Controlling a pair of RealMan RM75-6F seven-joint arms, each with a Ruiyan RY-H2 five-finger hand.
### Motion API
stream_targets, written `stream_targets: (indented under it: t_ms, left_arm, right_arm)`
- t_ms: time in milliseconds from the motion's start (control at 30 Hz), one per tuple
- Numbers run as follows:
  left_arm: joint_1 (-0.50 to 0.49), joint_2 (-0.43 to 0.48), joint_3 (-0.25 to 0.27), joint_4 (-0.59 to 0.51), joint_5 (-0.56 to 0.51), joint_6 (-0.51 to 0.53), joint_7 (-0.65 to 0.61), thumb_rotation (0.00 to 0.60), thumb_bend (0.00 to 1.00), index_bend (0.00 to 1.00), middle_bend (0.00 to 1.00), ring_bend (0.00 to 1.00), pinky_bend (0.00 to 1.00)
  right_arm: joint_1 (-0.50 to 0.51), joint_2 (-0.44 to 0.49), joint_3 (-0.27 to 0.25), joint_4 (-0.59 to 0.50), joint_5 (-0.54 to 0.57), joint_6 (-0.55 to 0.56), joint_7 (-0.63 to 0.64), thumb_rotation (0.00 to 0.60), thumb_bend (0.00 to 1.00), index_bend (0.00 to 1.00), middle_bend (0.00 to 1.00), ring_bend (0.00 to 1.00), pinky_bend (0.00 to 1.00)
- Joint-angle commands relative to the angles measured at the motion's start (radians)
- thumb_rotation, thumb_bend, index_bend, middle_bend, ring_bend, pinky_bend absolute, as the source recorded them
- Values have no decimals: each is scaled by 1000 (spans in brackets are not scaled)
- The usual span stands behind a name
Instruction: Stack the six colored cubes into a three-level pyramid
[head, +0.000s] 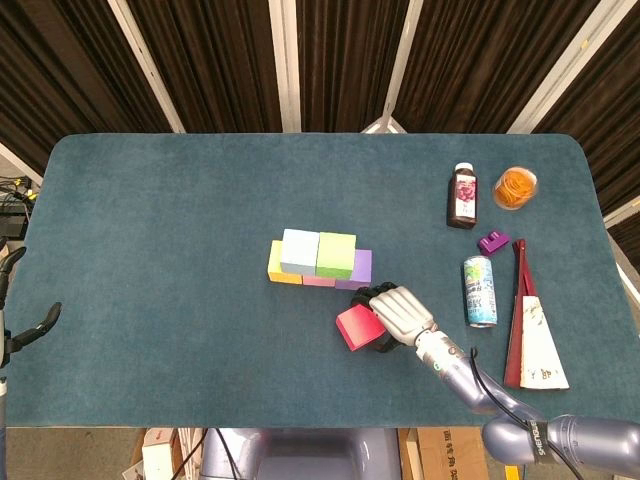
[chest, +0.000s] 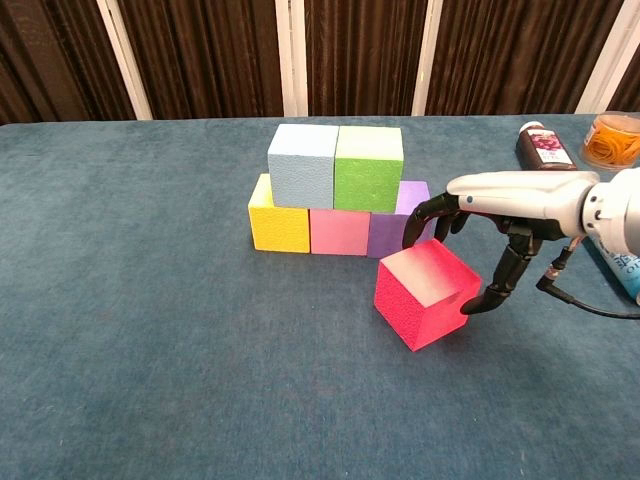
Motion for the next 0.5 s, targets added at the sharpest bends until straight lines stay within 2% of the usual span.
stream_targets:
  t_ms: [33,500]
  left_arm:
    - [0,0,0,0,0,0,-1,600,317,145,0,0,0]
    - [-1,-3,-10,2,-10,-4,-11,600,319,146,0,0,0]
  right_arm:
    - [1,-5,-1,5,-2,1,3,600,197,290,232,257,216]
    - [7,-26,1,28,-7,0,20,600,197,290,312,262,216]
